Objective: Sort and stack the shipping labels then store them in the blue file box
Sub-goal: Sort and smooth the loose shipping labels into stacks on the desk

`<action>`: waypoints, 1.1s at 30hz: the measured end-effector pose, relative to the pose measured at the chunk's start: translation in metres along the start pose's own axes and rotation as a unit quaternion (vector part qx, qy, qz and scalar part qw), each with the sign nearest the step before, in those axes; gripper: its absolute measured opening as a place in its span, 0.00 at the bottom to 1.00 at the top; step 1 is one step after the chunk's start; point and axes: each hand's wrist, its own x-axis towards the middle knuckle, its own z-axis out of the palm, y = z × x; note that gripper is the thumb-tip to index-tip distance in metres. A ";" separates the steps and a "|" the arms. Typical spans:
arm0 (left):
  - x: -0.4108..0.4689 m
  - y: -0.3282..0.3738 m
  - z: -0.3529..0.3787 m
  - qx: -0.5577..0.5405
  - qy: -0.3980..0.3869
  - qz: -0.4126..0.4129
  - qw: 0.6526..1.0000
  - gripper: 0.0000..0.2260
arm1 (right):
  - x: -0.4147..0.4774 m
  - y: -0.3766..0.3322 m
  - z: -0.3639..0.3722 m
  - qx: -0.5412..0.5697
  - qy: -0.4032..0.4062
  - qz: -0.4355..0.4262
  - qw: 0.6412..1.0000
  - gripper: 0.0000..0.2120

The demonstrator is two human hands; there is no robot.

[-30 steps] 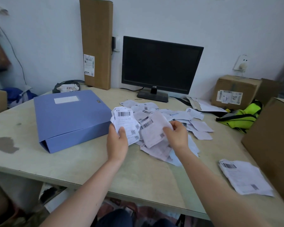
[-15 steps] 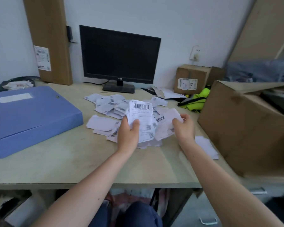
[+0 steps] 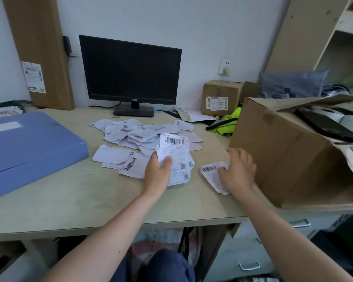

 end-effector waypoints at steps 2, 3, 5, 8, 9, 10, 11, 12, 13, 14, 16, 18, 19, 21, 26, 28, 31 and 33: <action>0.000 0.000 -0.004 -0.001 -0.007 -0.010 1.000 0.10 | 0.002 -0.030 -0.005 0.183 -0.025 -0.005 0.983 0.22; 0.000 0.001 -0.005 0.000 -0.008 -0.011 1.000 0.09 | 0.002 -0.049 -0.008 0.292 -0.080 0.025 0.953 0.19; 0.000 0.004 -0.012 -0.003 0.006 -0.007 1.000 0.08 | 0.003 -0.085 -0.009 0.416 -0.184 0.067 0.888 0.15; 0.005 0.008 -0.036 -0.024 0.073 -0.005 0.997 0.06 | 0.003 -0.120 0.005 0.386 -0.230 0.024 0.893 0.14; 0.009 0.007 -0.047 -0.022 0.097 -0.004 0.995 0.05 | 0.003 -0.128 0.011 0.367 -0.241 0.013 0.898 0.14; 0.014 0.007 -0.061 -0.013 0.118 -0.003 0.993 0.05 | 0.002 -0.136 0.019 0.349 -0.257 0.000 0.901 0.15; 0.018 0.005 -0.076 0.000 0.137 -0.003 0.991 0.05 | 0.000 -0.143 0.026 0.330 -0.275 -0.013 0.903 0.16; 0.022 0.003 -0.090 0.008 0.157 -0.003 0.988 0.05 | -0.002 -0.150 0.032 0.308 -0.290 -0.031 0.906 0.18; 0.026 0.000 -0.102 0.013 0.175 -0.002 0.984 0.06 | -0.004 -0.156 0.039 0.283 -0.299 -0.050 0.910 0.20; 0.029 -0.003 -0.113 0.017 0.192 -0.002 0.981 0.06 | -0.006 -0.161 0.045 0.254 -0.304 -0.067 0.916 0.23; 0.032 -0.009 -0.130 0.025 0.216 -0.001 0.976 0.07 | -0.009 -0.171 0.054 0.170 -0.303 -0.096 0.933 0.30; 0.032 -0.014 -0.137 0.032 0.228 -0.006 0.973 0.07 | -0.013 -0.177 0.058 0.086 -0.295 -0.124 0.944 0.36; 0.032 -0.017 -0.139 0.032 0.233 -0.009 0.972 0.08 | -0.013 -0.179 0.060 0.066 -0.292 -0.130 0.945 0.38; 0.033 -0.021 -0.141 0.032 0.240 -0.010 0.970 0.09 | -0.013 -0.182 0.065 0.058 -0.287 -0.130 0.947 0.39; 0.036 -0.022 -0.143 0.020 0.249 -0.001 0.968 0.06 | -0.007 -0.183 0.072 0.087 -0.268 -0.114 0.953 0.12; 0.036 -0.020 -0.144 0.016 0.249 -0.002 0.968 0.06 | -0.001 -0.184 0.070 0.164 -0.227 -0.067 0.958 0.05; 0.039 -0.017 -0.141 0.017 0.236 -0.025 0.971 0.06 | 0.003 -0.190 0.055 0.443 -0.191 0.054 0.874 0.05; 0.038 -0.015 -0.134 0.010 0.206 -0.043 0.977 0.04 | 0.000 -0.196 0.044 0.537 -0.210 0.094 0.812 0.05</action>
